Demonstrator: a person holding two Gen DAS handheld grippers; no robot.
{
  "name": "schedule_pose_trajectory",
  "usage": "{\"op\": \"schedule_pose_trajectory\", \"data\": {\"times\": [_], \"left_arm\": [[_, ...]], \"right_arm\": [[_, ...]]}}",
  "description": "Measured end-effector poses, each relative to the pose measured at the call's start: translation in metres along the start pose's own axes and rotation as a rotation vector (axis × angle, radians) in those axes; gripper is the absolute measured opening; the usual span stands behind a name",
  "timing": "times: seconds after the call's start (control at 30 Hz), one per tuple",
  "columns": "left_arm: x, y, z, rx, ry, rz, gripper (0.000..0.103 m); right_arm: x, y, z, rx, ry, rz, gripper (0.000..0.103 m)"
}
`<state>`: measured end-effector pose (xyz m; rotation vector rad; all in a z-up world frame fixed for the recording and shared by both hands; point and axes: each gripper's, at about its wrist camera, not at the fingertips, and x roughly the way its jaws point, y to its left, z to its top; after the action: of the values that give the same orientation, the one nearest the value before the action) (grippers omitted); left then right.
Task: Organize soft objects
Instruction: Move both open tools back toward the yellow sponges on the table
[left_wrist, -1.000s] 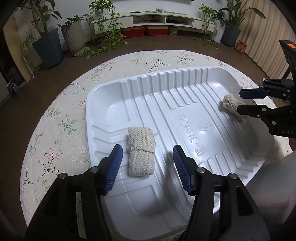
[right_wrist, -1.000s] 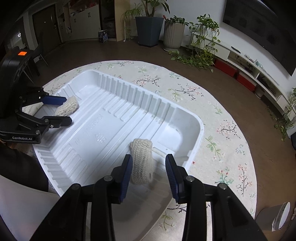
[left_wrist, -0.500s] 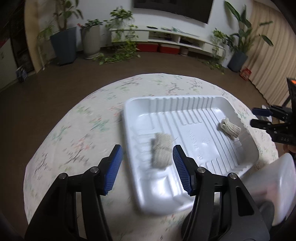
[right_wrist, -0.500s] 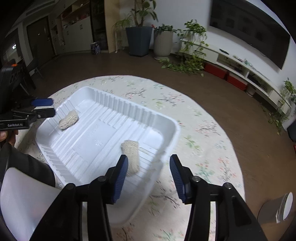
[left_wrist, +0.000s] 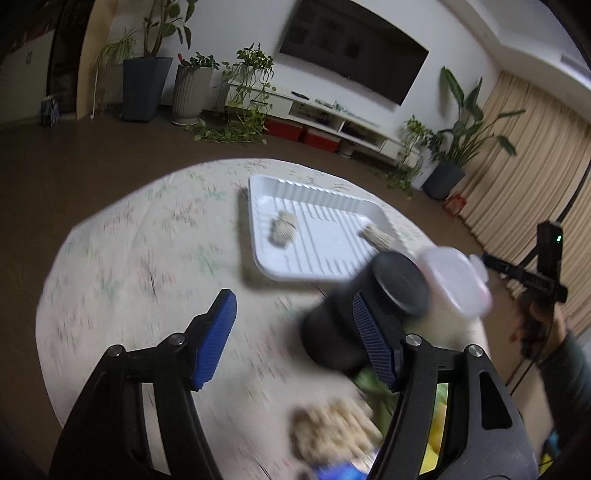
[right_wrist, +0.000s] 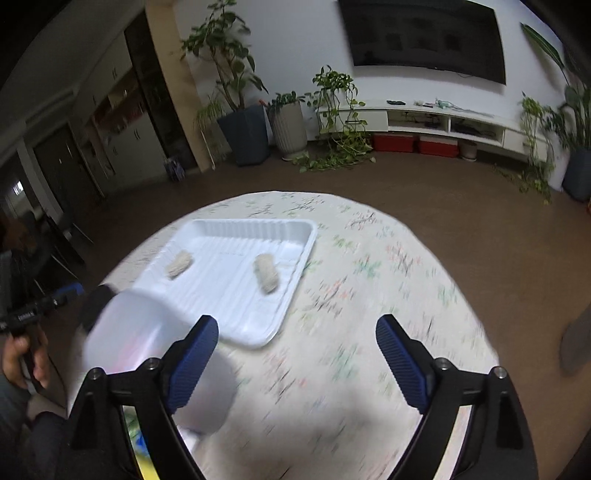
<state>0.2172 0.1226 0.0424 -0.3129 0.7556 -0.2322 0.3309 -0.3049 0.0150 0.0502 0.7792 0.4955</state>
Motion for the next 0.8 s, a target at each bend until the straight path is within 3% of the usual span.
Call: {"op": "schedule_pose_trajectory", "data": {"times": [0.17, 0.33, 0.57, 0.8], "left_arm": [[-0.027, -0.017, -0.045, -0.043, -0.012, -0.034, 0.068], [-0.034, -0.039, -0.092, -0.052, 0.045, -0.054, 0.068], [-0.045, -0.068, -0.147, 0.013, 0.093, -0.005, 0.069], [-0.056, -0.085, -0.167, 0.025, 0.067, 0.022, 0.069]], "right_arm": [[-0.033, 0.02, -0.049, 0.072, -0.031, 0.058, 0.095], [-0.05, 0.047, -0.099, 0.12, -0.008, 0.076, 0.095], [-0.072, 0.107, -0.157, 0.03, 0.0, 0.014, 0.095], [-0.077, 0.141, -0.189, -0.009, 0.004, -0.026, 0.095]]}}
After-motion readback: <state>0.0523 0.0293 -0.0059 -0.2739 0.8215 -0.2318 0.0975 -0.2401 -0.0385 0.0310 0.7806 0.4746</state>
